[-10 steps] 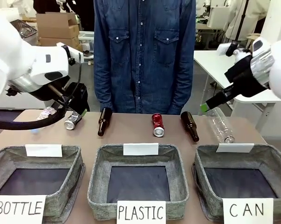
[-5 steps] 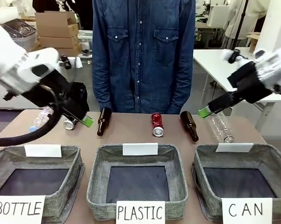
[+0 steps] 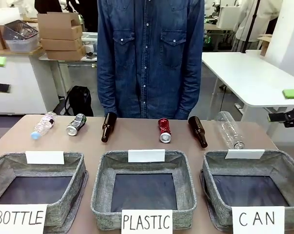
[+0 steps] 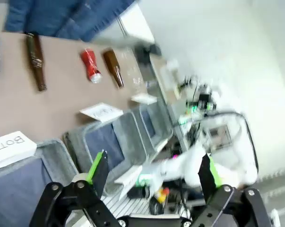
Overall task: Sort the can waste into the basket.
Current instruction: Pick up the can waste from the table and place it in the right Fabric basket.
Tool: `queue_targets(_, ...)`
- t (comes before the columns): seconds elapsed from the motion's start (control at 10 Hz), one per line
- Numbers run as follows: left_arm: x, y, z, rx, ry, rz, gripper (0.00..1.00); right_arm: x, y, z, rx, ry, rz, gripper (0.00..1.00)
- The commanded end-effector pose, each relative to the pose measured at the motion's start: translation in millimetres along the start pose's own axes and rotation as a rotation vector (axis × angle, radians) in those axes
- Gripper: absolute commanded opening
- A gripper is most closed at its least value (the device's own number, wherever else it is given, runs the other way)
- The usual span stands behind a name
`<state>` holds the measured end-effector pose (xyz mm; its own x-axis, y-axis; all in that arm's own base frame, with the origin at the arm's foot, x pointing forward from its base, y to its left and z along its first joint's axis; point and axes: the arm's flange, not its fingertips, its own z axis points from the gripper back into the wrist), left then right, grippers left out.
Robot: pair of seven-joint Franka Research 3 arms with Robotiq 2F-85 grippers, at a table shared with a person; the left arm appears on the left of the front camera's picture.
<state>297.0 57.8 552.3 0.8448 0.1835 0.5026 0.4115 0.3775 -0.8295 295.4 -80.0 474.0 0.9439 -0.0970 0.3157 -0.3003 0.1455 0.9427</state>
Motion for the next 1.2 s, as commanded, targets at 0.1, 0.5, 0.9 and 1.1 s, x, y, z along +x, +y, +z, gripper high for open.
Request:
queue_targets(0.1, -85.4, 54.0, -24.6, 0.114, -0.029, 0.141, 1.0, 11.9, -14.4, 3.6, 0.087, -0.339, -0.095, 1.0)
queue_targets(0.5, -3.5, 37.1, 27.2, 0.065, -0.067, 0.112, 1.0, 14.2, -25.7, 30.4, 0.079, -0.243, -0.146, 1.0)
queue_targets(0.9, -3.5, 37.1, 27.2, 0.065, -0.067, 0.112, 1.0, 14.2, -25.7, 30.4, 0.079, -0.243, -0.146, 1.0)
queue_targets(1.1, 22.5, 38.1, 20.0, 0.153, -0.013, 0.182, 1.0, 14.2, -25.7, 30.4, 0.079, -0.243, -0.146, 1.0)
